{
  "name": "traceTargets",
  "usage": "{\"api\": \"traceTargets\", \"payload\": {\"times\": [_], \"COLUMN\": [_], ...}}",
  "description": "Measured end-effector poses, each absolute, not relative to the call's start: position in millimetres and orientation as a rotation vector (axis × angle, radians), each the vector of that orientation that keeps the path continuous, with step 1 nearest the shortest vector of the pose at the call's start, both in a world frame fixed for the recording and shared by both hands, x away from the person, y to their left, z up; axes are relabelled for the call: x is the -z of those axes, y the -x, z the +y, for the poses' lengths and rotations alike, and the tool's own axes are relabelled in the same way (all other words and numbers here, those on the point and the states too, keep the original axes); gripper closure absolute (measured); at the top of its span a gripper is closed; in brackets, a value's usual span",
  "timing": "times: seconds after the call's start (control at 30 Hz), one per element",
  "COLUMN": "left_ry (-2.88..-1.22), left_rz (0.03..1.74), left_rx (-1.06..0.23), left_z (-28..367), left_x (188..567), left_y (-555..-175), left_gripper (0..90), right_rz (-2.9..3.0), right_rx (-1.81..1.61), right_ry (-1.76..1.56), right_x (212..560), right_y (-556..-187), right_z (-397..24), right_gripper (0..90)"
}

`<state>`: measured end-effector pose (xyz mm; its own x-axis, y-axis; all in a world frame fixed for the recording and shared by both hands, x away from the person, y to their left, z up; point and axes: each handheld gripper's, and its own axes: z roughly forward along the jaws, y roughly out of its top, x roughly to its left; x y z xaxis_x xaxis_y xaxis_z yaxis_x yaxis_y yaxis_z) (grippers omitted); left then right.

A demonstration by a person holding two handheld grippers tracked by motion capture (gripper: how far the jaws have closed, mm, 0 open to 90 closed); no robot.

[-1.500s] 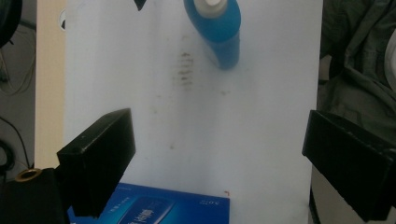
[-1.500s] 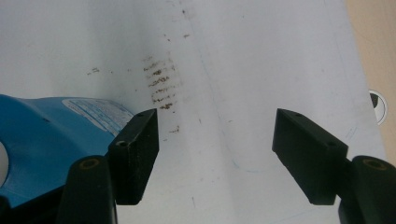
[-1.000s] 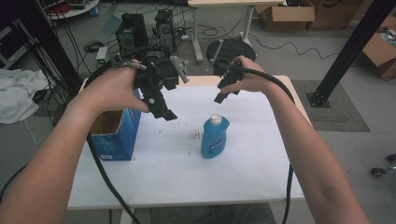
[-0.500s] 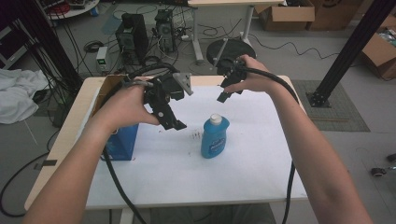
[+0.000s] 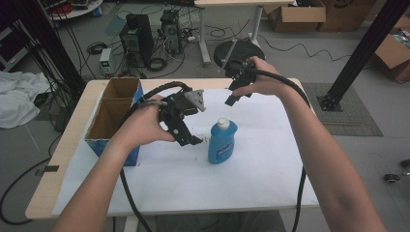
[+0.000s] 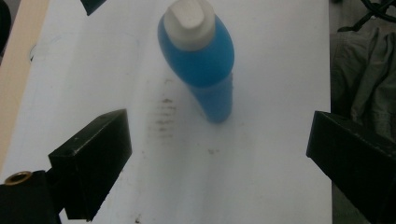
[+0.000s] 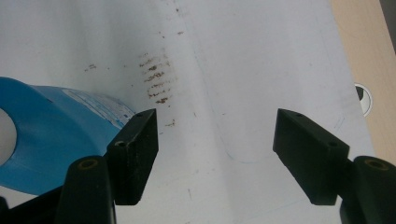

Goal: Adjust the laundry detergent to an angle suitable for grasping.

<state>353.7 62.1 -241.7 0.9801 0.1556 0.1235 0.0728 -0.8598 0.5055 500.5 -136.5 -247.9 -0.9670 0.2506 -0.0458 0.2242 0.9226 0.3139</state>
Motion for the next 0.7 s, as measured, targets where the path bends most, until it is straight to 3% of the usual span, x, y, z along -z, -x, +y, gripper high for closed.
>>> {"api": "traceTargets", "payload": {"times": [0.7], "left_ry": [-2.498], "left_rz": [0.266], "left_rx": [-0.227], "left_z": [52.8], "left_x": [294.9], "left_y": [-359.0], "left_gripper": [5.8], "right_rz": [2.995], "right_rx": [-0.471], "right_ry": [-0.378], "right_x": [247.8], "right_y": [-500.3], "right_z": [-138.9], "right_gripper": [31.4]}}
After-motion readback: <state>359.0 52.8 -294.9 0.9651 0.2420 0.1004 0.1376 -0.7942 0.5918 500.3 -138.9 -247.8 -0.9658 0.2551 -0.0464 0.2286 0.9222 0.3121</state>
